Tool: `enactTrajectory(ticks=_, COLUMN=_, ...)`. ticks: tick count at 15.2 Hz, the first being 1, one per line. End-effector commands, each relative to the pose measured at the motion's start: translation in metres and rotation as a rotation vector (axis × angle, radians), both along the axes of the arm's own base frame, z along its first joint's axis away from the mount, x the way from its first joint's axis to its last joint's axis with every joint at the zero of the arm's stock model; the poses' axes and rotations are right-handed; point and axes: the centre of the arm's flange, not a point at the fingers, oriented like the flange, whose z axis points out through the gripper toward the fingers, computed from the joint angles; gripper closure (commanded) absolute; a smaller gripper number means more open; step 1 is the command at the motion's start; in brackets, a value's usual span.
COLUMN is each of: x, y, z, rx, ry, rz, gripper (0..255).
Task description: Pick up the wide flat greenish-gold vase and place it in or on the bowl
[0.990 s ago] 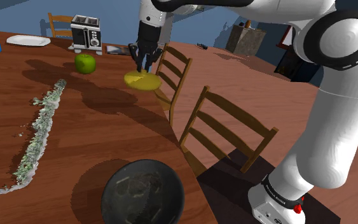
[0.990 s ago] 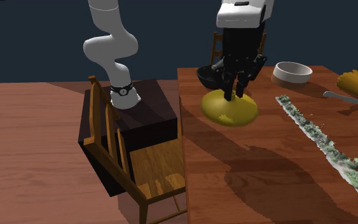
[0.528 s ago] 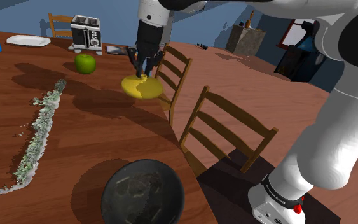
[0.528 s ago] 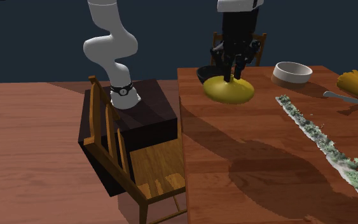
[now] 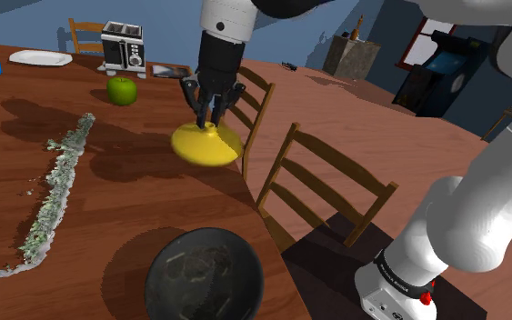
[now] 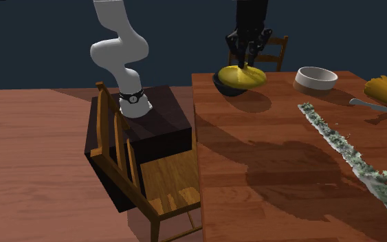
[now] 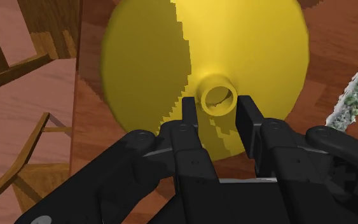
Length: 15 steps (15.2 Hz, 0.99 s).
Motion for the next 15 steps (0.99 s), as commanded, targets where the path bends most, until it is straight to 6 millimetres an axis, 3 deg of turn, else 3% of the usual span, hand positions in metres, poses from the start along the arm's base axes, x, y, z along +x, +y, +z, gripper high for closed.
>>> enactTrajectory(ticks=1, x=-0.023, y=0.012, z=0.004, rx=0.0, ry=0.0, rz=-0.001, gripper=255)
enactTrajectory(ticks=15, x=-0.186, y=0.097, z=0.023, rx=0.0, ry=0.0, rz=-0.001, gripper=255)
